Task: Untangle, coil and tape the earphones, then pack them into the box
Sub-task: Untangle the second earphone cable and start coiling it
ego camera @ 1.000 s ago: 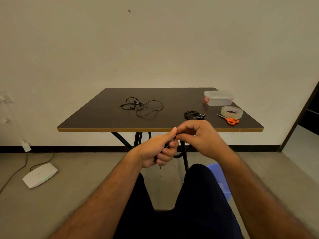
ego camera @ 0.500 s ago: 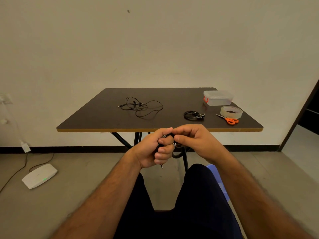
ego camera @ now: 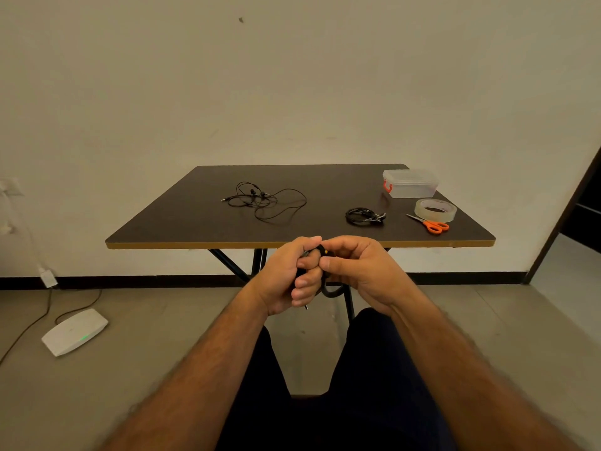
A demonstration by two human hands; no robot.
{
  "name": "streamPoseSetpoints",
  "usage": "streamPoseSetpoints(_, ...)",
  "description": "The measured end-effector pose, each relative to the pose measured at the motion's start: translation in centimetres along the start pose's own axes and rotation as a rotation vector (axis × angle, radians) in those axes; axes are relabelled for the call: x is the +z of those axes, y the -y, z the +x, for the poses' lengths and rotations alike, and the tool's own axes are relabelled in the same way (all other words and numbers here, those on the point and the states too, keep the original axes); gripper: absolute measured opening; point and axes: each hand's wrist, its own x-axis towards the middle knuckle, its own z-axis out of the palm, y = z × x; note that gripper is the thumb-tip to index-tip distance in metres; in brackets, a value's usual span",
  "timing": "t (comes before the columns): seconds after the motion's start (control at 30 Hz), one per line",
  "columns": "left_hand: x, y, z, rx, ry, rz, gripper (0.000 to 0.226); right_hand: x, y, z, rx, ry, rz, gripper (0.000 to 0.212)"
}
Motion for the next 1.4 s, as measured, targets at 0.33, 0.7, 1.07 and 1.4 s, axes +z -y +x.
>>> streamPoseSetpoints(0.33, 1.1, 0.2, 0.4, 0.118, -0.24, 0.2, 0.056, 0.5, -0.1, 0.6, -0.064, -0.11, -0.109, 0.02)
streamPoseSetpoints(0.7, 0.3, 0.2, 0.7, 0.132, -0.366, 0.114, 0.049, 1.0, -0.5, 0.6, -0.065, -0.192, -0.081, 0.031)
streamPoseSetpoints(1.07, 0.8, -0.2, 0.8, 0.141, -0.378, -0.023, 0.051, 1.1, -0.4, 0.1, -0.174, -0.244, -0.233, 0.014)
streamPoseSetpoints(1.4, 1.0, -0.5, 0.6, 0.166, -0.447, 0.08, 0.05, 1.3, -0.4, 0.2, -0.066, -0.268, -0.245, 0.025)
